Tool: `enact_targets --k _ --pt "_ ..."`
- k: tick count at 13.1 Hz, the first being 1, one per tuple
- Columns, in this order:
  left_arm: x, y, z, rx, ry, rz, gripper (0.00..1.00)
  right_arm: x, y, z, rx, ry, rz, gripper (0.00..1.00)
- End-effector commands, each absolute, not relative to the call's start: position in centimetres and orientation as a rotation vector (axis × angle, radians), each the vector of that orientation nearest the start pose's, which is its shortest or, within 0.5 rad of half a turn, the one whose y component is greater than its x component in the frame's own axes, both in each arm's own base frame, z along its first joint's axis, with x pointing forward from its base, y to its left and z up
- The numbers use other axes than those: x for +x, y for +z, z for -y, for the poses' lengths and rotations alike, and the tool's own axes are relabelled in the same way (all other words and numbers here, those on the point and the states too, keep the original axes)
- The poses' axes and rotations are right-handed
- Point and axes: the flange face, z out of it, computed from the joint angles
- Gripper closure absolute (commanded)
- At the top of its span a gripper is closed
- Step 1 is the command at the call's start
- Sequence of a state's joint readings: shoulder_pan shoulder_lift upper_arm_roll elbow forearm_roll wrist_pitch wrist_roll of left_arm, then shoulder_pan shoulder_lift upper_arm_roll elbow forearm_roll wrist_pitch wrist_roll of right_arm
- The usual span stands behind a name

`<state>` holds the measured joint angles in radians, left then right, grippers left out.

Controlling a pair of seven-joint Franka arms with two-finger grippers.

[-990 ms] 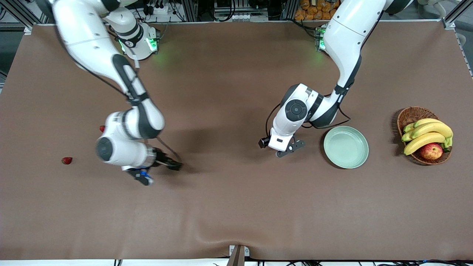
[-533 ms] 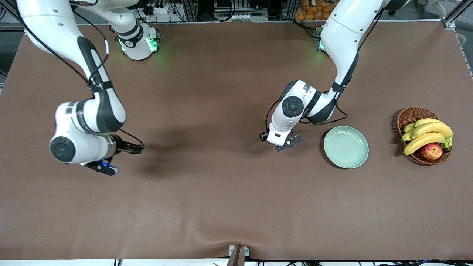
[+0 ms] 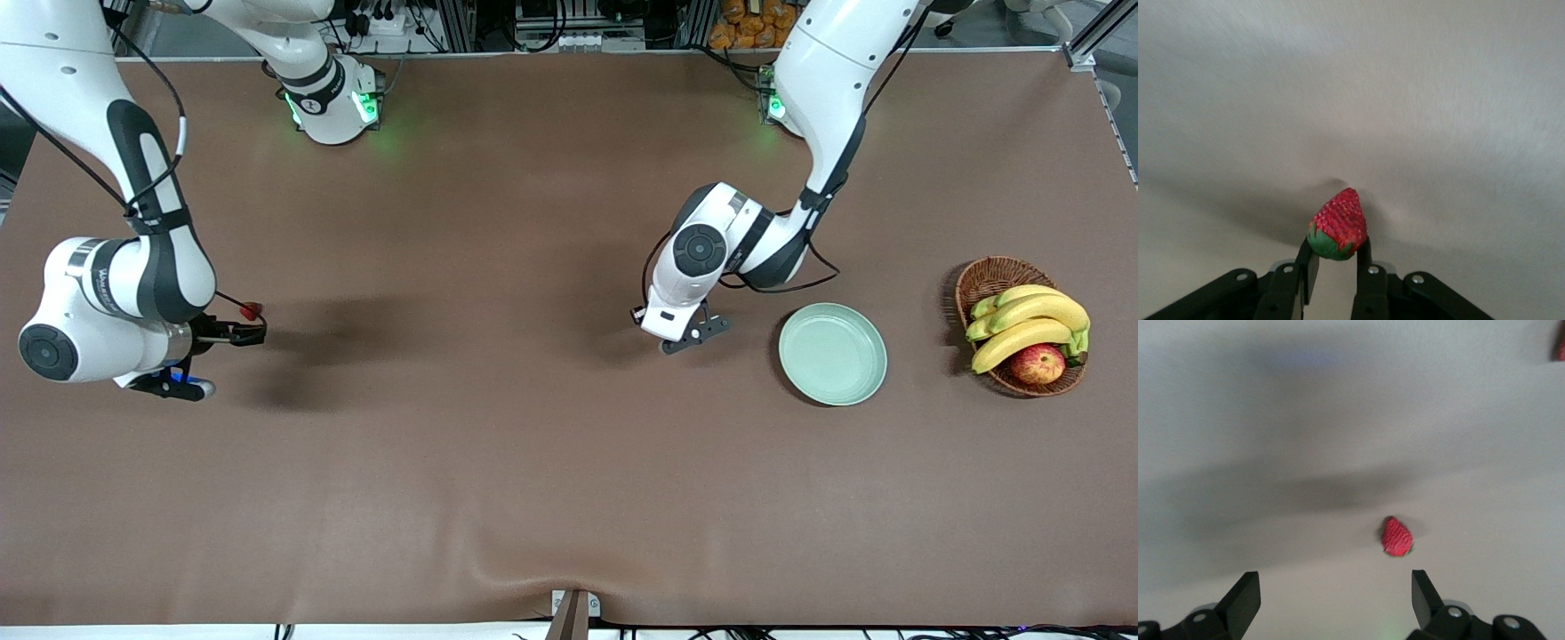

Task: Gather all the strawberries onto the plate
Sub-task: 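Carry the strawberry over the plate while the right gripper reaches another strawberry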

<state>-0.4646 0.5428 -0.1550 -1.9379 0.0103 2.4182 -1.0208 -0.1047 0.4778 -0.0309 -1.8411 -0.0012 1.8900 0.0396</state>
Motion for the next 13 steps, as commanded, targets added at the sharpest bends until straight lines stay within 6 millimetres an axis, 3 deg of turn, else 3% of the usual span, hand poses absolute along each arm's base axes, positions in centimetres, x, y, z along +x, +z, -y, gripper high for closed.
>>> enact_targets --k 1,3,5,10,12,13 --pt "53.3 24.5 30.7 -3.089 0.094 0.610 1.00 57.0 21.9 7.8 -3.058 0.694 -0.173 0.00" --pt "55.0 26.4 28.8 -3.108 0.050 0.616 1.00 56.2 20.1 9.0 -3.040 0.747 -0.082 0.00" --pt "56.6 27.6 24.8 -3.109 0.057 0.575 1.00 55.3 18.8 10.6 -3.027 0.786 -0.063 0.00" --pt "59.2 24.9 12.4 -3.029 0.140 0.431 1.00 53.9 16.5 12.7 -3.025 0.874 -0.066 0.03" --pt "59.1 23.5 9.5 -2.997 0.165 0.397 1.00 53.7 16.1 12.8 -3.019 0.887 -0.068 0.13" --pt "59.0 22.9 9.2 -2.994 0.182 0.400 0.94 53.7 16.0 12.8 -3.018 0.890 -0.068 0.21"
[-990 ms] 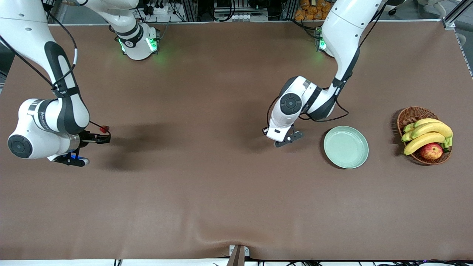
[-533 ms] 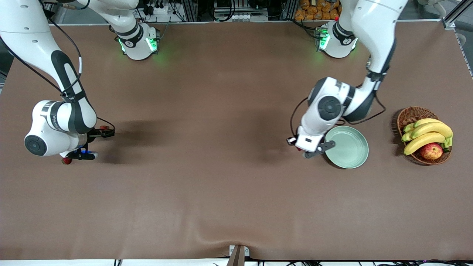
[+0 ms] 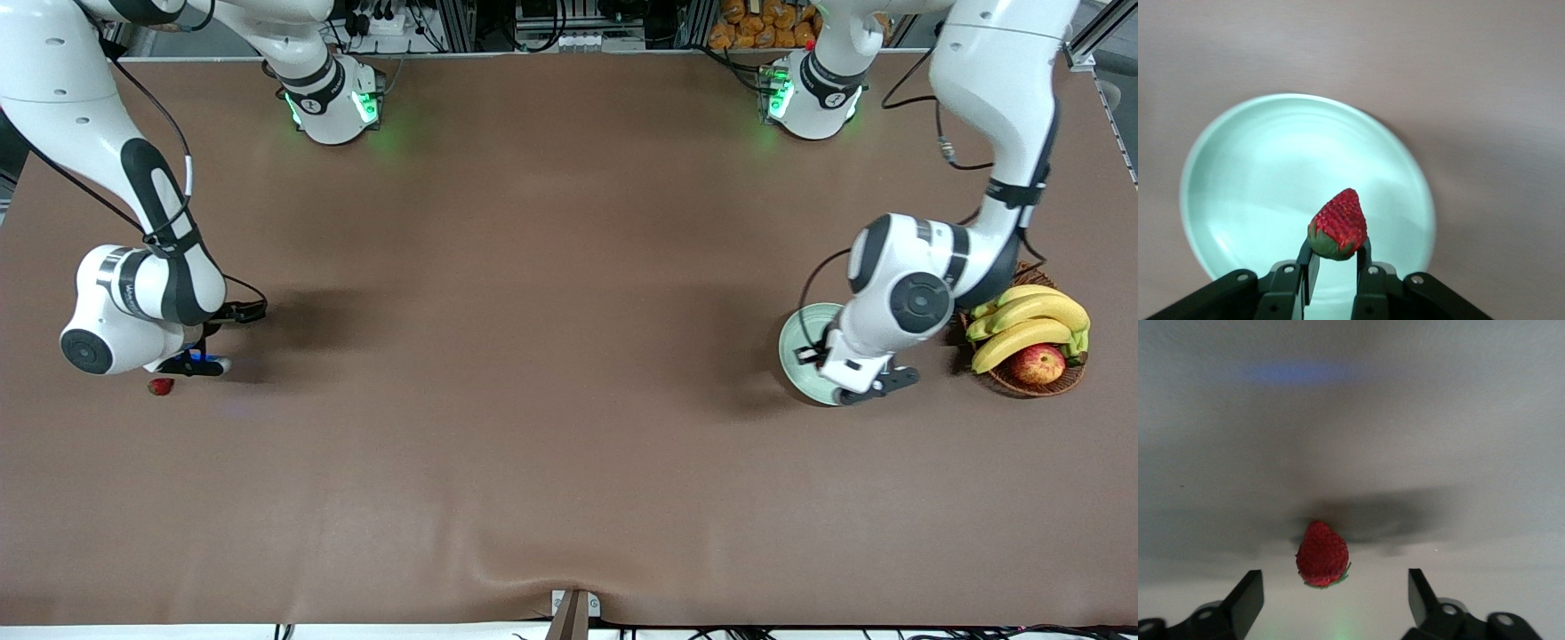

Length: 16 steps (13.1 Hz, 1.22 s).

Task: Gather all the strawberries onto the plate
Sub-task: 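Carry the strawberry over the plate while the right gripper reaches another strawberry, then open the left gripper over the plate while the right gripper grasps a strawberry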

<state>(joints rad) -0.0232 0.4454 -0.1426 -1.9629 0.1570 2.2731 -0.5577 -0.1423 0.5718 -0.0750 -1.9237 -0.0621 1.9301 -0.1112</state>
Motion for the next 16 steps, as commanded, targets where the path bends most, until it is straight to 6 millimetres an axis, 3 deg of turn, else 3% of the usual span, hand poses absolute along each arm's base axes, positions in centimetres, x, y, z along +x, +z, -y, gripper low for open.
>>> enact_targets --k 1,2,3,7,9,10,12,14,16 --pt "58.9 22.3 9.1 -2.990 0.197 0.400 0.70 53.7 15.7 12.8 -3.017 0.892 -0.067 0.29" --pt "58.9 21.9 8.6 -2.986 0.203 0.408 0.26 53.6 15.3 12.8 -3.014 0.898 -0.070 0.36" --pt "59.1 22.2 8.0 -2.985 0.197 0.423 0.00 53.6 15.2 12.7 -3.016 0.896 -0.068 0.47" --pt "59.7 26.2 8.6 -2.999 0.130 0.432 0.00 55.6 15.7 11.2 -3.065 0.753 -0.040 0.81" --pt "60.0 29.0 9.9 -3.008 0.100 0.411 0.00 58.2 17.2 7.6 -3.110 0.649 0.041 0.96" --pt "60.4 30.4 11.0 -3.014 0.096 0.399 0.00 59.6 18.2 4.3 -3.121 0.600 0.087 1.00" --pt "60.9 32.4 13.5 -3.023 0.114 0.364 0.00 61.6 20.3 -4.4 -3.065 0.495 -0.080 1.00" --pt "61.4 33.6 15.3 -3.071 0.111 0.379 0.00 61.6 21.2 -12.9 -2.967 0.472 -0.224 1.00" --pt "61.9 34.9 16.3 -3.130 0.111 0.429 0.00 61.1 20.9 -20.7 -2.799 0.472 -0.347 1.00"
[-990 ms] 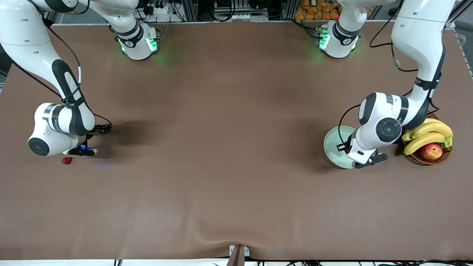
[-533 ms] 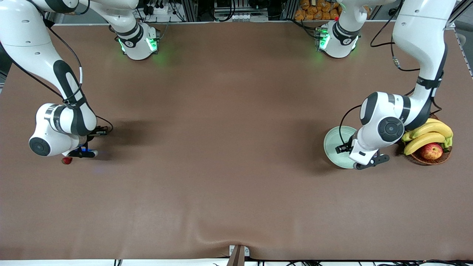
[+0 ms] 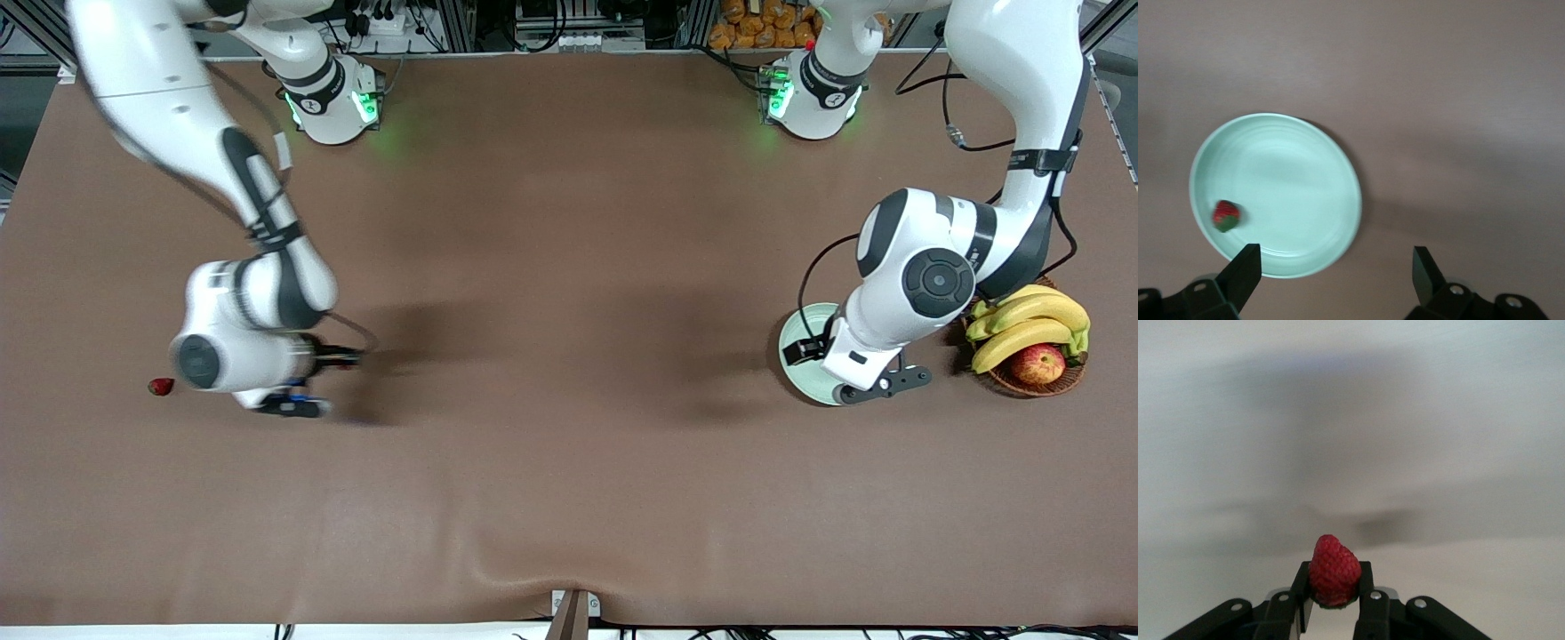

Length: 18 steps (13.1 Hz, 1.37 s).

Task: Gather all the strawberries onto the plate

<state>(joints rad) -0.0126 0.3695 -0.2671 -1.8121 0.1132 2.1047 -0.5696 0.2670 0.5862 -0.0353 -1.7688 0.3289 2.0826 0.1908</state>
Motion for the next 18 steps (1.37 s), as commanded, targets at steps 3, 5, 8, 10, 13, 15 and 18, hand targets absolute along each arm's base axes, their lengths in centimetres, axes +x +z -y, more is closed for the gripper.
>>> enact_targets --k 3,5,8,10,13,15,18 --pt "62.2 35.3 19.4 -3.188 0.139 0.495 0.00 58.3 20.6 -31.4 -2.464 0.561 -0.495 1.00" --pt "61.7 34.7 21.9 -3.173 0.158 0.557 0.00 56.1 20.8 -37.1 -2.395 0.505 -0.523 1.00" --pt "61.4 32.3 23.1 -3.146 0.201 0.576 0.00 53.2 19.1 -43.7 -2.374 0.404 -0.548 1.00" --pt "61.2 32.2 23.6 -3.137 0.208 0.607 0.00 52.0 18.2 -47.7 -2.358 0.347 -0.541 0.98" --pt "60.8 31.4 24.6 -3.124 0.228 0.637 0.00 51.1 17.4 -50.4 -2.366 0.273 -0.524 0.61" --pt "60.7 30.9 24.9 -3.127 0.238 0.639 0.00 51.3 17.9 -50.3 -2.363 0.265 -0.517 0.35" --pt "60.4 28.7 26.7 -3.126 0.259 0.711 0.00 53.9 18.8 -46.2 -2.352 0.242 -0.576 0.25"
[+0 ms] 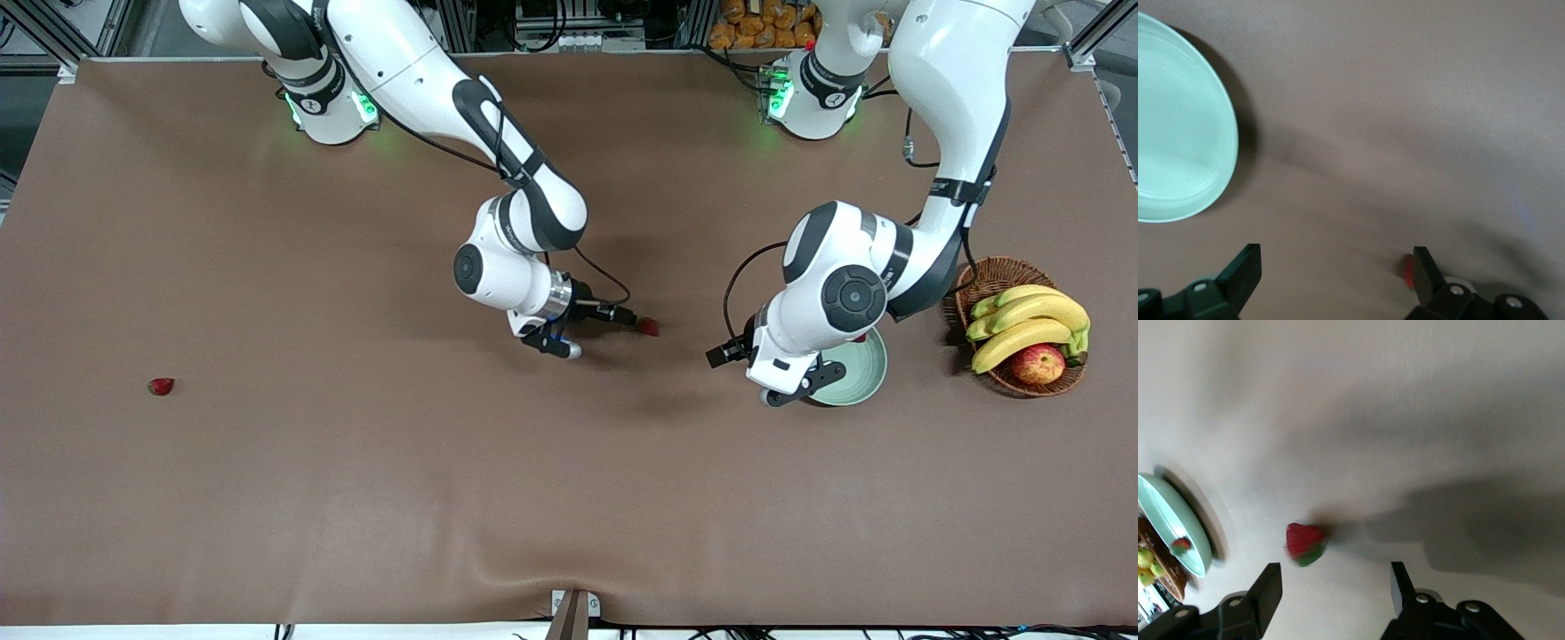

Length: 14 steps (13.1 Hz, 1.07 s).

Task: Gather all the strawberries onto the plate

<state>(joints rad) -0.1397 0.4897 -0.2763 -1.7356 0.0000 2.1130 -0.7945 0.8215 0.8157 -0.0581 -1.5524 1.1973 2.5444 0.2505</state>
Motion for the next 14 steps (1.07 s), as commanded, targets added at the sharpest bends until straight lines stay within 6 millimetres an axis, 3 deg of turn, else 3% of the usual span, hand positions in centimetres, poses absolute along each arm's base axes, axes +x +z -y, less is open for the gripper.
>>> enact_targets --k 1,3,6,9,11,12,14 --pt "59.9 28.2 28.5 -3.134 0.246 0.715 0.00 55.2 18.9 -43.5 -2.346 0.236 -0.624 0.19" --pt "59.0 27.0 30.4 -3.120 0.250 0.730 0.00 57.4 18.7 -37.3 -2.330 0.223 -0.749 0.00" --pt "57.4 24.7 32.0 -3.088 0.234 0.593 0.00 59.6 19.4 -25.6 -2.344 0.179 -0.832 0.00" --pt "55.2 22.2 31.3 -3.017 0.226 0.428 0.00 61.2 19.3 -12.9 -2.521 0.223 -0.658 0.00" --pt "53.5 21.0 32.8 -3.003 0.251 0.369 0.00 62.3 20.7 -4.3 -2.685 0.255 -0.557 0.00" --pt "52.9 19.9 32.8 -2.991 0.274 0.358 0.00 62.5 21.4 -1.0 -2.759 0.259 -0.520 0.00" --pt "52.3 19.1 32.6 -2.977 0.299 0.353 0.11 62.2 22.5 2.8 -2.853 0.276 -0.476 0.00"
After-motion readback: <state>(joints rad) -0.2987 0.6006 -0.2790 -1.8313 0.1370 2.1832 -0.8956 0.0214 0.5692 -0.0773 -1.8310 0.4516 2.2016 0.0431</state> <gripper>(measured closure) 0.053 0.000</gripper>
